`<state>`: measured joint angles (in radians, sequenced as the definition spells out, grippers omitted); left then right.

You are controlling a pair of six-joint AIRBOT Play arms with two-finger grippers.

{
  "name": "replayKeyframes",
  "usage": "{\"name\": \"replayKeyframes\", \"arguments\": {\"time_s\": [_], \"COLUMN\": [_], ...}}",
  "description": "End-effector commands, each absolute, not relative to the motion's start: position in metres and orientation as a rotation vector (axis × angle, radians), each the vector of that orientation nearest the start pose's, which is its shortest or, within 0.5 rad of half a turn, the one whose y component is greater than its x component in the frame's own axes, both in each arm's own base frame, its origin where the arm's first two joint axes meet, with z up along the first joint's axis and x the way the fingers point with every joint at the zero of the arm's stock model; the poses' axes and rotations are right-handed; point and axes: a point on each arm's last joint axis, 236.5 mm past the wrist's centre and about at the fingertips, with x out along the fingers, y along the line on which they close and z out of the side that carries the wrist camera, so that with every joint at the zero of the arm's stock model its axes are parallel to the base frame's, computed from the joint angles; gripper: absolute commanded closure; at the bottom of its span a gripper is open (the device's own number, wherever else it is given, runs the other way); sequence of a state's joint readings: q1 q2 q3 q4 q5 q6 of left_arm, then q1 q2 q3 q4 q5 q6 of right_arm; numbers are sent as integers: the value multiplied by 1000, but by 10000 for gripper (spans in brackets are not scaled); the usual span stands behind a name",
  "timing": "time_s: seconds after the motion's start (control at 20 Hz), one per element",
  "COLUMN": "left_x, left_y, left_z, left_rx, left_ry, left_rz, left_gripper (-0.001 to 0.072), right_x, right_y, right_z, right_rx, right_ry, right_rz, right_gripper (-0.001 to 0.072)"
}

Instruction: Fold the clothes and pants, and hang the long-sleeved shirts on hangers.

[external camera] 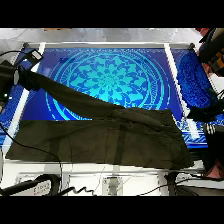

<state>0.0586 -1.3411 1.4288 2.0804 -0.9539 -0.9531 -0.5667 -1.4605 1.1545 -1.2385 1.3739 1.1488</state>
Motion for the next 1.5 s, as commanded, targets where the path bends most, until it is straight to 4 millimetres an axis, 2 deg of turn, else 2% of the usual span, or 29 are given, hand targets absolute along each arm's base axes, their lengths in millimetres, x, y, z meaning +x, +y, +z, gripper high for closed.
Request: {"name": "replayKeyframes", "arguments": {"time_s": [0.0,0.05,0.25,0.3,0.4,0.45,0.5,0.55,0.6,0.7,0.9,1.1,1.3,1.45], "left_x": [464,465,468,468,468,468,468,468,468,469,475,478,478,478], "left_y": [131,131,127,127,127,127,127,127,127,127,129,128,128,124], "left_z": [113,108,96,95,95,94,95,95,95,95,100,102,102,99], "left_rx": [984,984,966,966,966,966,967,966,966,967,992,995,991,969], "left_ry": [1061,1068,1084,1086,1086,1087,1086,1086,1086,1086,1054,1038,1039,1036], "left_rz": [29,23,0,-1,-2,-2,-2,-2,-2,-1,11,12,10,-2], "left_gripper": [679,679,679,679,679,679,679,679,679,678,678,678,679,678], "right_x": [336,346,380,385,380,374,368,366,369,385,421,450,458,461], "right_y": [-73,-75,-69,-62,-45,-39,-33,-28,-25,-23,-40,-85,-132,-150], "right_z": [-75,-83,-99,-101,-109,-115,-120,-123,-123,-118,-84,-41,-15,-12], "right_rx": [595,578,524,526,500,486,472,452,414,377,304,175,118,171], "right_ry": [1427,1399,1330,1324,1368,1405,1441,1457,1442,1386,1274,1153,1070,1036], "right_rz": [253,214,144,151,207,228,249,267,297,310,285,107,-113,-203], "right_gripper": [54,17,18,22,28,64,152,287,383,679,683,683,683,683]}}
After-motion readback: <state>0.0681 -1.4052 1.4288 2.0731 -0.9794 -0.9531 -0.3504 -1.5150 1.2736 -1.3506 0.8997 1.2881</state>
